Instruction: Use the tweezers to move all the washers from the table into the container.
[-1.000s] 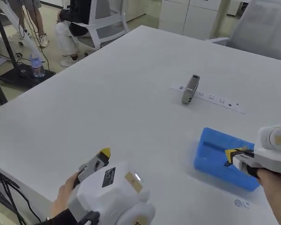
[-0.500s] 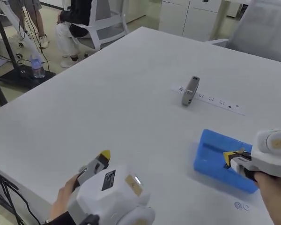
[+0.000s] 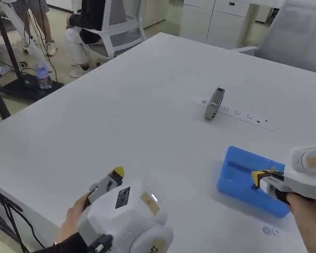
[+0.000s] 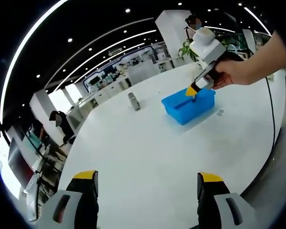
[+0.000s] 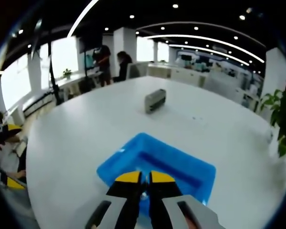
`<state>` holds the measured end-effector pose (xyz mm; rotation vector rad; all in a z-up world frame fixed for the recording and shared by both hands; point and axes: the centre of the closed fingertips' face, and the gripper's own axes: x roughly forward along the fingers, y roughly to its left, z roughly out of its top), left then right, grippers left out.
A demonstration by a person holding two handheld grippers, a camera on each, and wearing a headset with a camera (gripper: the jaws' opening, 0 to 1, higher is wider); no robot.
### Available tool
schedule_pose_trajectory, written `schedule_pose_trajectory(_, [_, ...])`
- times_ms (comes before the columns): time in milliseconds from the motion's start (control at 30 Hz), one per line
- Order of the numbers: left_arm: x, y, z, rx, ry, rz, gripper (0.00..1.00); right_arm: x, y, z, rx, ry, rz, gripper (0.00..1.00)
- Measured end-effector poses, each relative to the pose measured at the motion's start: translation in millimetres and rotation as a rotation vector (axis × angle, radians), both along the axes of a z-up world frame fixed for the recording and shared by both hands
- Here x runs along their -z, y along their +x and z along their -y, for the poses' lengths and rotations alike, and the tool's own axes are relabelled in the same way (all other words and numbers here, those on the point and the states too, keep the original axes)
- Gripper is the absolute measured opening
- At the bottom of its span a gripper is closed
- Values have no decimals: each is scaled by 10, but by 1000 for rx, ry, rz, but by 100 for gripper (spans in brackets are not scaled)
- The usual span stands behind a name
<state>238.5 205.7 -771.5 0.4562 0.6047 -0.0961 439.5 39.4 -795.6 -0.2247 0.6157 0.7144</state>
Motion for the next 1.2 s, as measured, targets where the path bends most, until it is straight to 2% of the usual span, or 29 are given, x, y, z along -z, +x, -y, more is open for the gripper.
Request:
schedule_pose_trajectory(233, [-9,1,-4,-3,-2,4,88,-108,-9,25,4,17,15,2])
schedule_pose_trajectory(500, [-18,3,8,3,-3,8,88,-366,-86,94,8,43,68,2])
schedule_pose_trajectory(633, [-17,5,16,8,-4,9,88,-509,-164,129,20,76,80,2])
schedule_pose_trajectory(767, [-24,7,21,9,-9,13,88,-575,-198,188,27,98,93,2])
schedule_pose_trajectory(800, [-27,6,24,9,-13,14,88,-625,-258,197,27,102,96,2])
schedule_pose_trajectory(867, [-61,14,62,16,-40,30,91,-646,-289,226,30,107,100,2])
schedule_pose_trajectory(1033, [-68,20,71,17,-46,36,92,-675,-384,272,34,123,103,2])
schedule_pose_trajectory(1100, [-72,21,75,16,-53,38,93,-735,-445,326,37,125,109,2])
schedule_pose_trajectory(1200, [-85,32,81,7,-68,49,95,-718,-500,354,38,129,108,2])
